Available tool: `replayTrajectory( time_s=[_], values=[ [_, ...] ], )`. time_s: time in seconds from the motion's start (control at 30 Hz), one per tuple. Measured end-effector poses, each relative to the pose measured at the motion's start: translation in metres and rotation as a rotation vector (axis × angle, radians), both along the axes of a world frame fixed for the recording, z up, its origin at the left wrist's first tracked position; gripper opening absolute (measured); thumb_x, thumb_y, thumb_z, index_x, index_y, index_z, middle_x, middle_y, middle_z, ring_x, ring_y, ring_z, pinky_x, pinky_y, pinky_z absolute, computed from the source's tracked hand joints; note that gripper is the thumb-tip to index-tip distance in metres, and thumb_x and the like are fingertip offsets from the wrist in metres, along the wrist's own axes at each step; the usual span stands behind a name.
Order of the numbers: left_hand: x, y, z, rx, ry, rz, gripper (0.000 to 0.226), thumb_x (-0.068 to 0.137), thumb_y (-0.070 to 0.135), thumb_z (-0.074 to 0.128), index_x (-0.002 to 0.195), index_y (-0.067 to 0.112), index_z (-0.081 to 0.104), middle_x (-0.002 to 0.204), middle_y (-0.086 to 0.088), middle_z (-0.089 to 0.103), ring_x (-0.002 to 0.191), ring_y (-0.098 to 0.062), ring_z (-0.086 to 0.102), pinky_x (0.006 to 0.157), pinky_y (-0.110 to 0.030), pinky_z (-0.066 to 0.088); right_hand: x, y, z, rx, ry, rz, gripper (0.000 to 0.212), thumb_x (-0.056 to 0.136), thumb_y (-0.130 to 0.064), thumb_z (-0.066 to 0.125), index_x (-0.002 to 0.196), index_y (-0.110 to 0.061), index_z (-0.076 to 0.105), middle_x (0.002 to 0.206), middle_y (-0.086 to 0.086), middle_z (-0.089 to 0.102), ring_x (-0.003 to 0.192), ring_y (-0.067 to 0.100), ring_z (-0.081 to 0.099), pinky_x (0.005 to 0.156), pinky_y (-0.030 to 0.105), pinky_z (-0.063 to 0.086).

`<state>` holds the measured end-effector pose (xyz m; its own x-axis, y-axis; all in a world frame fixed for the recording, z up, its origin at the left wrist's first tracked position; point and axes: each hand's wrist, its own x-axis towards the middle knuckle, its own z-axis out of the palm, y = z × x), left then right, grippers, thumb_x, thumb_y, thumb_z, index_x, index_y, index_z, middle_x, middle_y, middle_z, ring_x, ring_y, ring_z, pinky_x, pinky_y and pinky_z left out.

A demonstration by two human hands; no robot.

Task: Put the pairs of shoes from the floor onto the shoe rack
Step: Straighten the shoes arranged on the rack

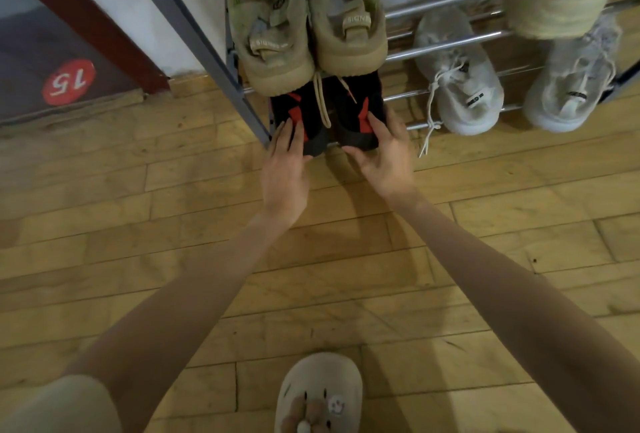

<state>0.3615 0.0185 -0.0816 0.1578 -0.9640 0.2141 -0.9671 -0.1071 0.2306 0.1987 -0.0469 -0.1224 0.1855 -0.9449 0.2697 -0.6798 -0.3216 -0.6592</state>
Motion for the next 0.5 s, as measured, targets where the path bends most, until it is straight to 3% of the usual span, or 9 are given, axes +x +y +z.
replayTrajectory(
  time_s=[0.23,0.33,0.43,0.5],
  values=[
    [-0.011,0.0,0.002,0.005,0.035,0.059,0.058,0.092,0.007,0.057,0.146,0.003,0.035,0.151,-0.016,0.039,0.143,-0.027,0.032,0.117,-0.032,0.023,0.003,-0.002,0.006,-0.005,0.132,0.055,0.073,0.083,-0.04,0.07,0.143,-0.008,0.043,0.15,0.024,0.035,0.136,0.043,0.036,0.109,0.052,0.039],
    [-0.015,0.006,0.003,-0.008,0.025,0.07,0.055,0.092,0.009,0.055,0.144,0.005,0.039,0.15,-0.016,0.04,0.14,-0.031,0.036,0.117,-0.04,0.029,-0.015,-0.001,0.012,0.045,0.217,0.179,0.082,0.086,-0.037,0.068,0.152,-0.01,0.026,0.155,0.026,0.023,0.142,0.042,0.027,0.114,0.05,0.032],
    [-0.023,0.019,0.003,-0.107,-0.022,0.024,0.049,0.086,0.009,0.056,0.135,0.006,0.048,0.137,-0.015,0.048,0.128,-0.03,0.046,0.108,-0.041,0.038,-0.051,0.009,0.02,-0.126,0.103,0.176,0.057,0.094,-0.028,0.056,0.144,-0.005,0.04,0.143,0.024,0.042,0.133,0.037,0.042,0.109,0.045,0.04],
    [-0.033,0.027,0.002,-0.128,-0.006,-0.091,0.045,0.084,0.007,0.057,0.128,0.005,0.052,0.128,-0.015,0.051,0.12,-0.028,0.049,0.105,-0.038,0.041,-0.08,0.017,0.023,-0.294,0.045,0.1,0.035,0.094,-0.016,0.052,0.124,0.001,0.057,0.12,0.022,0.056,0.111,0.033,0.054,0.092,0.042,0.049]
  ],
)
